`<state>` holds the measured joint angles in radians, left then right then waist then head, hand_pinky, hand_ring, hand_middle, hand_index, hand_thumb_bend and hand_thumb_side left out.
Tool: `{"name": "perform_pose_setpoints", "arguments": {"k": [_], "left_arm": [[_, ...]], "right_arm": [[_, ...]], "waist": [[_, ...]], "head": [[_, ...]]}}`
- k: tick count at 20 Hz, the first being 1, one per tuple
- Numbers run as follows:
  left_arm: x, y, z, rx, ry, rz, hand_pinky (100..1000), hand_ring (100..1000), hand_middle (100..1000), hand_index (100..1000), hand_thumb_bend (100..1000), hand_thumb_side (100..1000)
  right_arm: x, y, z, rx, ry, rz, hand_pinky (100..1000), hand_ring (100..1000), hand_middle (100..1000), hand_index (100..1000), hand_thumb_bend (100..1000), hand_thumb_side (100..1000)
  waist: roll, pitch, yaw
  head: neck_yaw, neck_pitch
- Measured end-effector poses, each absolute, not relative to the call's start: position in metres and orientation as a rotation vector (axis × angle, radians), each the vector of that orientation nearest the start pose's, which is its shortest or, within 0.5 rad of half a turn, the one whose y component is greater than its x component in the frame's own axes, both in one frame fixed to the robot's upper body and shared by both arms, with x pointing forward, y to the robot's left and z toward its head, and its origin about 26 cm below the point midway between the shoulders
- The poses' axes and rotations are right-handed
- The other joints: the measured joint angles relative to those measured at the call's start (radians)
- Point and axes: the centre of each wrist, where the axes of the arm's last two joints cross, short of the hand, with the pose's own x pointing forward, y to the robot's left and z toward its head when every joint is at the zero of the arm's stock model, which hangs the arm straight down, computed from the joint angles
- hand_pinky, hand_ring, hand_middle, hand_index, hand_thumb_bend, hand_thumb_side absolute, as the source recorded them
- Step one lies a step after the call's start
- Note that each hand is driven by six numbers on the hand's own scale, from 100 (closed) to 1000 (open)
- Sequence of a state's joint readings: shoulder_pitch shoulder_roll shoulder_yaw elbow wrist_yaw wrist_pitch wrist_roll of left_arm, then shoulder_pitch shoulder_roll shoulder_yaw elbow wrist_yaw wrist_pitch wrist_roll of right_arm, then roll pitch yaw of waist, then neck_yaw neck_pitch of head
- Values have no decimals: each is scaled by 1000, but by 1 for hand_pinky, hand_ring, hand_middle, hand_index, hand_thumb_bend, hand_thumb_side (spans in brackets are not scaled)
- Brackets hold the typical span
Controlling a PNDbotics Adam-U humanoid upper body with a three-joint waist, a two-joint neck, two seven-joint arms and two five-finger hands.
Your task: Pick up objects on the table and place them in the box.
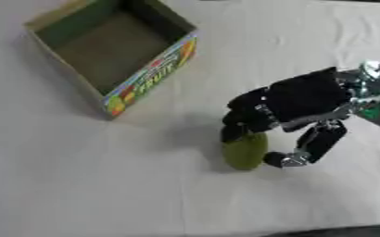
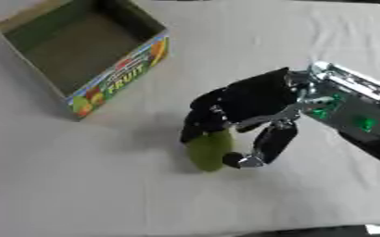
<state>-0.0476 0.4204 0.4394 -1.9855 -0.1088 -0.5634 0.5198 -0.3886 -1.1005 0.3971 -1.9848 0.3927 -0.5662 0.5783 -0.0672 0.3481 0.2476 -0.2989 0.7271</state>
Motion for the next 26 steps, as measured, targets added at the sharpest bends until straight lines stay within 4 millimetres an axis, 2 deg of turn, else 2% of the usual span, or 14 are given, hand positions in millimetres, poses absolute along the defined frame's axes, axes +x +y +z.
{"name": "perform_pose_setpoints", "arguments": {"k": [6,8,15,21,26], "left_arm": [[245,401,184,-1161,3187,-260,610,602,603,801,100,585],[245,401,184,-1159,3187,-258,610,601,603,801,100,585],[245,401,184,-1157,3188,-256,610,600,603,801,100,585],[245,401,184,-1157,3189,-255,610,600,603,801,100,585],[245,401,184,-1156,3190,-252,609,599,602,801,100,585]], "right_arm": [[290,-288,231,469,1734,-2844,1000,949,907,1000,100,233],[290,-289,231,491,1721,-2849,1000,947,905,1000,100,174],[288,-291,226,517,1685,-2915,1000,948,907,1000,100,226],[288,-293,224,558,1631,-2974,1000,947,907,1000,100,226],[290,-296,223,575,1622,-2997,998,904,840,993,100,231]], "waist": [[0,8,4],[0,10,5],[0,16,6],[-2,19,6],[-2,21,7]], "head": [[-6,-10],[-7,-13],[-10,-17],[-10,-17],[-12,-18]]}}
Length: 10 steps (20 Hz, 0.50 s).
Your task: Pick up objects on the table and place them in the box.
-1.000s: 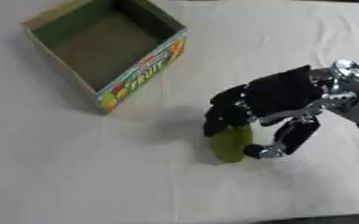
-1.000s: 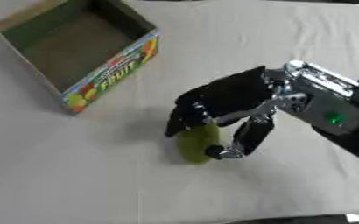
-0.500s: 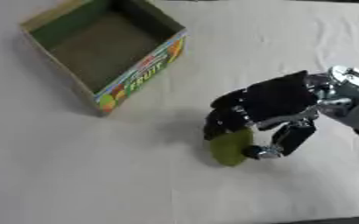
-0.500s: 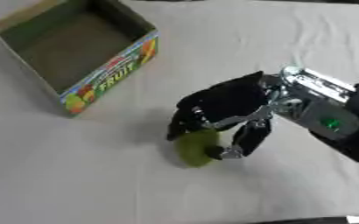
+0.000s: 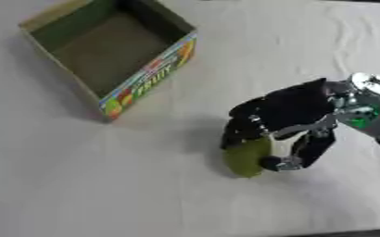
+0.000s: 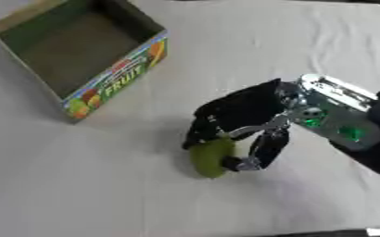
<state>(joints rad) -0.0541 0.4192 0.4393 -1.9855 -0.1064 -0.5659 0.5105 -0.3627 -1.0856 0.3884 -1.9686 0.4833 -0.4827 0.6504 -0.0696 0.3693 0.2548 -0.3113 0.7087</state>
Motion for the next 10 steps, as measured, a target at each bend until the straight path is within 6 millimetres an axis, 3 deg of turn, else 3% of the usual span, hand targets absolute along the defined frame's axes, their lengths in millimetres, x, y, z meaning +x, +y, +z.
{"name": "perform_pose_setpoints", "arguments": {"k": [10], "left_arm": [[245,401,184,-1154,3191,-252,609,597,599,798,100,584]], "right_arm": [[301,-300,214,646,1701,-2987,912,788,723,835,100,250]], "waist": [[2,0,3]], "head": [[-13,-12]]}}
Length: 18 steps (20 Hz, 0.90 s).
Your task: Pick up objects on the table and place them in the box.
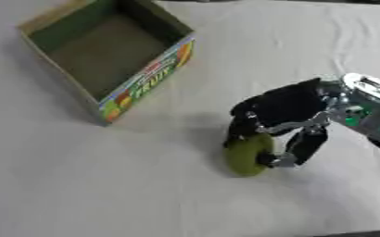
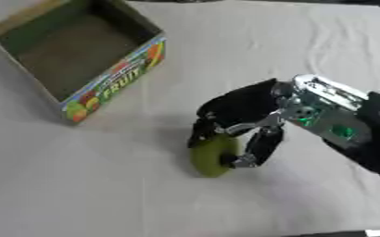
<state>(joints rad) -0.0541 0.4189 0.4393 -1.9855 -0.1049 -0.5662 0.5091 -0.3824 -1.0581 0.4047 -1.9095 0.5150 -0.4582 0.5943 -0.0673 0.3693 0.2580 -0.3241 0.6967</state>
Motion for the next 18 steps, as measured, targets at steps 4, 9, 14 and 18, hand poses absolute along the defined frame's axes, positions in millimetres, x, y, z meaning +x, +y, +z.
{"name": "perform_pose_setpoints", "arguments": {"k": [4,9,14,18], "left_arm": [[245,401,184,-1152,3191,-251,609,596,598,798,100,584],[245,400,183,-1151,3192,-260,609,594,597,798,100,585],[245,400,182,-1151,3193,-262,609,591,594,798,100,585],[245,400,182,-1151,3193,-262,609,589,593,797,100,585]], "right_arm": [[304,-301,209,656,1764,-2972,875,769,684,765,100,238],[307,-303,204,666,1863,-2945,813,726,638,694,100,230],[307,-304,202,658,1986,-2910,764,710,611,646,100,228],[302,-301,204,660,2075,-2852,753,707,617,651,100,223]], "waist": [[4,0,2],[4,0,2],[4,0,1],[4,0,-1]], "head": [[-4,-4],[-4,-4],[-4,-4],[-3,-4]]}}
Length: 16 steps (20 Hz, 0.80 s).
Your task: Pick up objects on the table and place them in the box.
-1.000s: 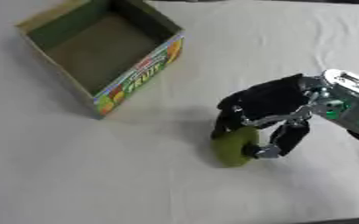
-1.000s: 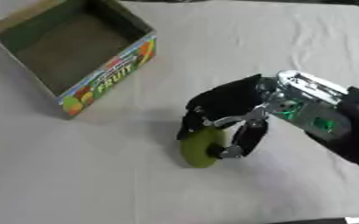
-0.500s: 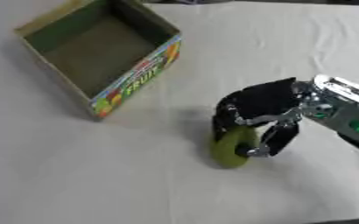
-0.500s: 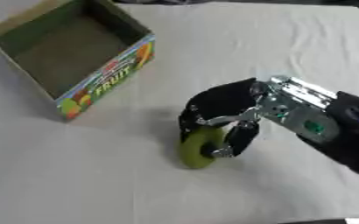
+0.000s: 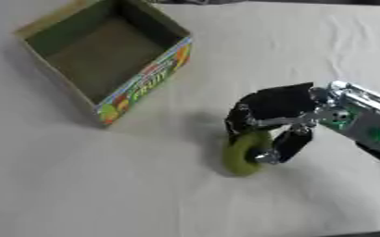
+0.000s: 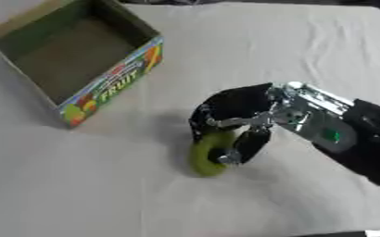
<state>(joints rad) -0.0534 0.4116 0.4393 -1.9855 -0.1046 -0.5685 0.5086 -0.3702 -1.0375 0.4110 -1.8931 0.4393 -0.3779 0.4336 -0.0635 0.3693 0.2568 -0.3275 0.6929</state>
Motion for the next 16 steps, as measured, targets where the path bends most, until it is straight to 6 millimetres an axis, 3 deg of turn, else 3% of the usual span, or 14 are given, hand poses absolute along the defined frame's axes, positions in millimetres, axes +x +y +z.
{"name": "perform_pose_setpoints", "arguments": {"k": [6,16], "left_arm": [[245,400,182,-1152,3193,-263,610,589,592,797,100,585],[245,400,182,-1147,3193,-281,611,590,591,796,100,587]], "right_arm": [[291,-295,224,684,2133,-2673,739,708,639,668,100,220],[291,-307,259,820,2206,-2335,726,718,647,678,100,199]], "waist": [[0,-1,-5],[0,-15,-9]], "head": [[1,0],[9,0]]}}
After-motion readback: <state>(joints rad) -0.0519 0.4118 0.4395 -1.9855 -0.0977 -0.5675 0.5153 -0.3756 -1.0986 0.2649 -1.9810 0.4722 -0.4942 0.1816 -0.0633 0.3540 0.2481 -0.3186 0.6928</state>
